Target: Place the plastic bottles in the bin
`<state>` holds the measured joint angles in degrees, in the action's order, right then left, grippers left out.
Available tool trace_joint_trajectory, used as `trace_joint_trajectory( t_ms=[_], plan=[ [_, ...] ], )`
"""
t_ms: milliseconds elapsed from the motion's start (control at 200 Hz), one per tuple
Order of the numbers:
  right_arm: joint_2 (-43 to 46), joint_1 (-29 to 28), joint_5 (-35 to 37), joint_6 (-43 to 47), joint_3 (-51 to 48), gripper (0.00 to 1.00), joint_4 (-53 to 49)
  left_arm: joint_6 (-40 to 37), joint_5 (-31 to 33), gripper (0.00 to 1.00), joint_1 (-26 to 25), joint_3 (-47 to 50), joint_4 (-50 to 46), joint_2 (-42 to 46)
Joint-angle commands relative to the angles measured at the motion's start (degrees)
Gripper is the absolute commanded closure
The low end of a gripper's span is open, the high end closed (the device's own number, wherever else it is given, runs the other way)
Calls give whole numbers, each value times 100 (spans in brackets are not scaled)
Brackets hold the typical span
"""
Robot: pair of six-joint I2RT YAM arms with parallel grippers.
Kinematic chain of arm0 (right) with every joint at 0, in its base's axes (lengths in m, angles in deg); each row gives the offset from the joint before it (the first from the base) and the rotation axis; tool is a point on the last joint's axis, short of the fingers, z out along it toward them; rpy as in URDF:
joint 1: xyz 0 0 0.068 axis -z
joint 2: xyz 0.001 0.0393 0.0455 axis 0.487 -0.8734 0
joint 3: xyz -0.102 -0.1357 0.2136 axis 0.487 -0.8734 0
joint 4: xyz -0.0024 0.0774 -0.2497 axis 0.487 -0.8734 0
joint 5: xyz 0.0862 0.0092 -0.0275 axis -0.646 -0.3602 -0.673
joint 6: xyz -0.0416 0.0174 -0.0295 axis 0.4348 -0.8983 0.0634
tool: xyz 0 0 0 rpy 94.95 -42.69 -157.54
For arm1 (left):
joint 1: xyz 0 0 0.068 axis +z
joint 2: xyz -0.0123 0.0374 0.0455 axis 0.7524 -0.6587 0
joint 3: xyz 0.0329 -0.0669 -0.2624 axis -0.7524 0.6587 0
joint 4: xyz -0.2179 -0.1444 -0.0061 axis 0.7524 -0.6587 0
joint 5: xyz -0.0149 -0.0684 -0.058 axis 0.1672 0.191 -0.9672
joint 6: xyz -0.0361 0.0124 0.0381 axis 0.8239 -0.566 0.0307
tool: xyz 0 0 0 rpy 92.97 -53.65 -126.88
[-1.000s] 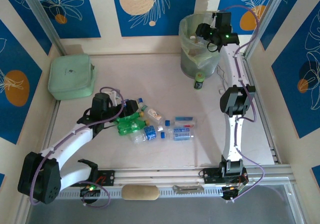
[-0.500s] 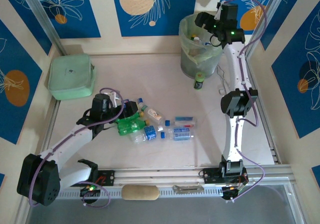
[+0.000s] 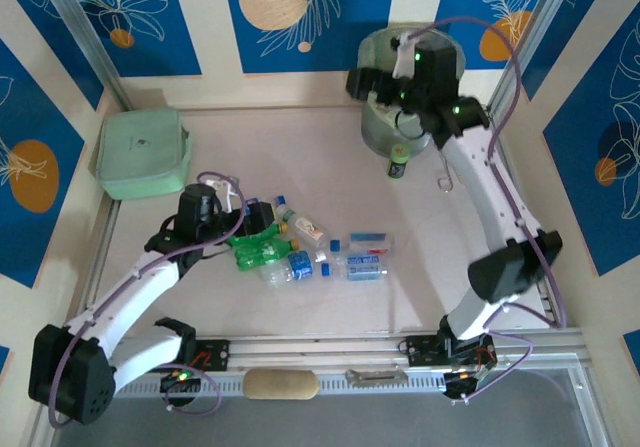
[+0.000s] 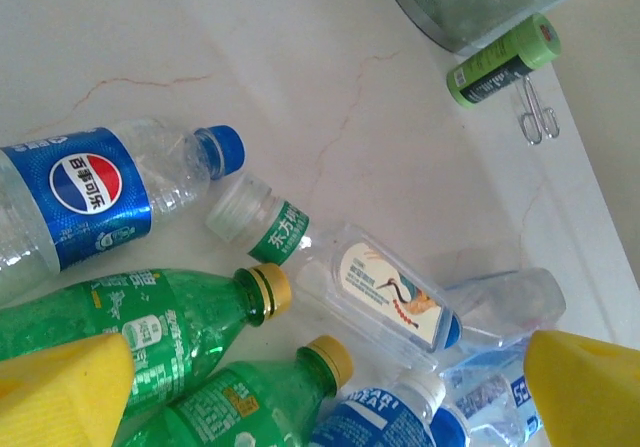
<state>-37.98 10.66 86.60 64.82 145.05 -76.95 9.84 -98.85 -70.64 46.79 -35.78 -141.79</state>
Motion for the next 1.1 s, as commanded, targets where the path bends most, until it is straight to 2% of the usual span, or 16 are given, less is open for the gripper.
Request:
trace_joint_trajectory(
  t_ms=[0, 260, 565, 820, 1095],
  plan=[
    [732, -166, 176, -262, -1236, 1, 647, -312, 54, 0, -189, -135, -580, 230],
    [2035, -366, 68, -1226, -3665, 1, 940, -937, 242, 1, -754, -195, -1359, 124],
    [2991, -503, 246, -2295, -5606, 1, 1351, -1141, 331, 2, -1662, -449, -1451, -634],
    [3221, -490, 548, -2519, -5958, 1, 1425, -1370, 654, 2, -2205, -738, -1735, -1278],
    [3084, -490, 624, -2635, -5948, 1, 1752, -1826, 1096, 1, -2621, -1150, -2214, -1920]
  ],
)
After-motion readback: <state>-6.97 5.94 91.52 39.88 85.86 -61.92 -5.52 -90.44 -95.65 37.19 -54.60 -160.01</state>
